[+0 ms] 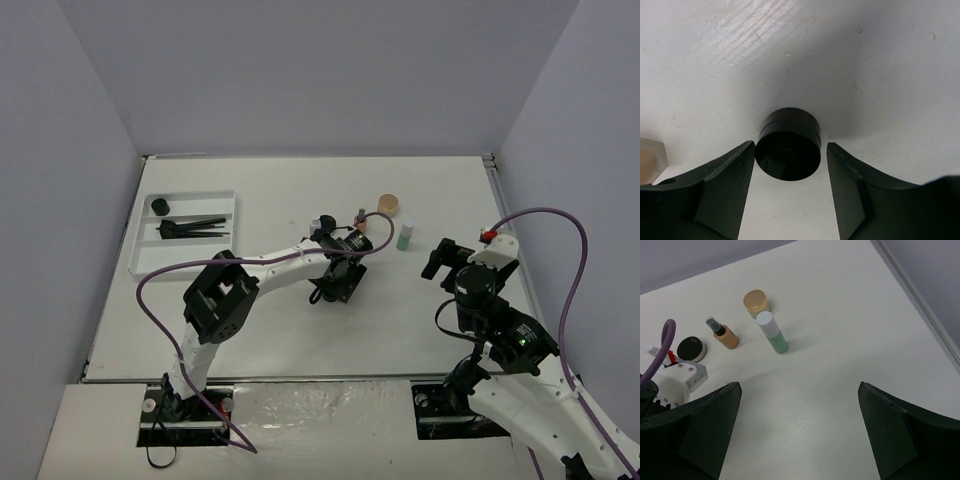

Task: Organize the makeup

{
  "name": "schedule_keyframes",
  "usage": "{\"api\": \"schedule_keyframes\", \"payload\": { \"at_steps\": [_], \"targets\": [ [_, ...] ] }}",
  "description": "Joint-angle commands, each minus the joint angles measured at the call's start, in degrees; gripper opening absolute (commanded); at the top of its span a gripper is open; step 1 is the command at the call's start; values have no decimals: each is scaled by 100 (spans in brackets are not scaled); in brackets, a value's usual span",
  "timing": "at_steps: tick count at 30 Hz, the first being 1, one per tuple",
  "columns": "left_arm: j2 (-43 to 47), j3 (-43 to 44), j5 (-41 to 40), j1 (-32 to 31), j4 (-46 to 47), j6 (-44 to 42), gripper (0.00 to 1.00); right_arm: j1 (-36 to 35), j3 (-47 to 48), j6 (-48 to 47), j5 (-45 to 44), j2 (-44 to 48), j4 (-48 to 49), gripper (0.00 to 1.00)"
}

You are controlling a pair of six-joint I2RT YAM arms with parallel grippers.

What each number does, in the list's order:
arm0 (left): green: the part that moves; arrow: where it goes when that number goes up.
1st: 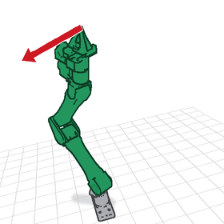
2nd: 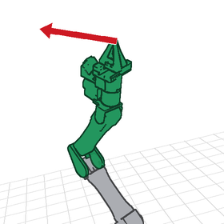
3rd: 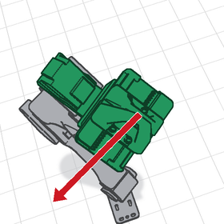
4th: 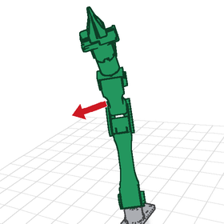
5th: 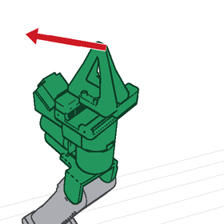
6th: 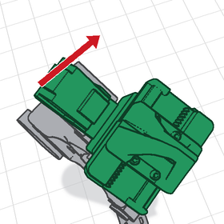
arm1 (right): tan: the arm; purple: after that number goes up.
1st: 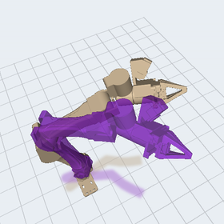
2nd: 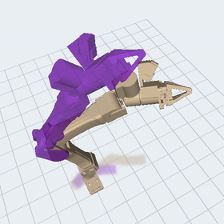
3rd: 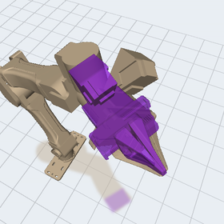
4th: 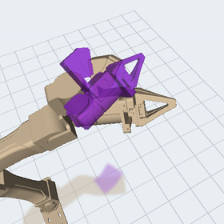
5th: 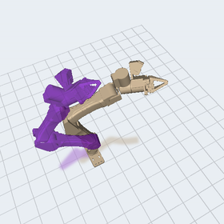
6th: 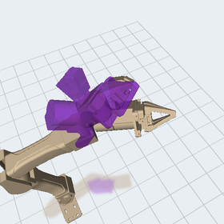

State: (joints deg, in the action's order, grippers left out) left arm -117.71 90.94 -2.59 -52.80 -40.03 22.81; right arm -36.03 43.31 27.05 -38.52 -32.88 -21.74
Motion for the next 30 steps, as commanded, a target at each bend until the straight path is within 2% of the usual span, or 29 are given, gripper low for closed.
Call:
{"api": "schedule_keyframes", "payload": {
  "at_steps": [1,7,11,15,17,22,30],
  "targets": [
    [179,127,4,41,110,31,49,0,108,108,-85,-148,231,100],
    [199,82,-4,50,98,22,37,0,116,108,-85,-193,231,100],
    [366,244,-4,50,-87,22,18,-9,156,92,-109,-194,230,100],
    [823,943,-160,102,-753,-108,8,0,264,55,-112,-184,223,100],
    [1085,1343,-251,238,-1234,-218,7,0,311,19,-84,-212,232,100],
    [1311,2464,-304,1070,-2015,-534,7,-3,562,-230,159,-454,283,100],
    [817,3657,-27,3210,-2162,-1124,6,-5,1069,-709,920,-1049,477,100]
  ]
}}
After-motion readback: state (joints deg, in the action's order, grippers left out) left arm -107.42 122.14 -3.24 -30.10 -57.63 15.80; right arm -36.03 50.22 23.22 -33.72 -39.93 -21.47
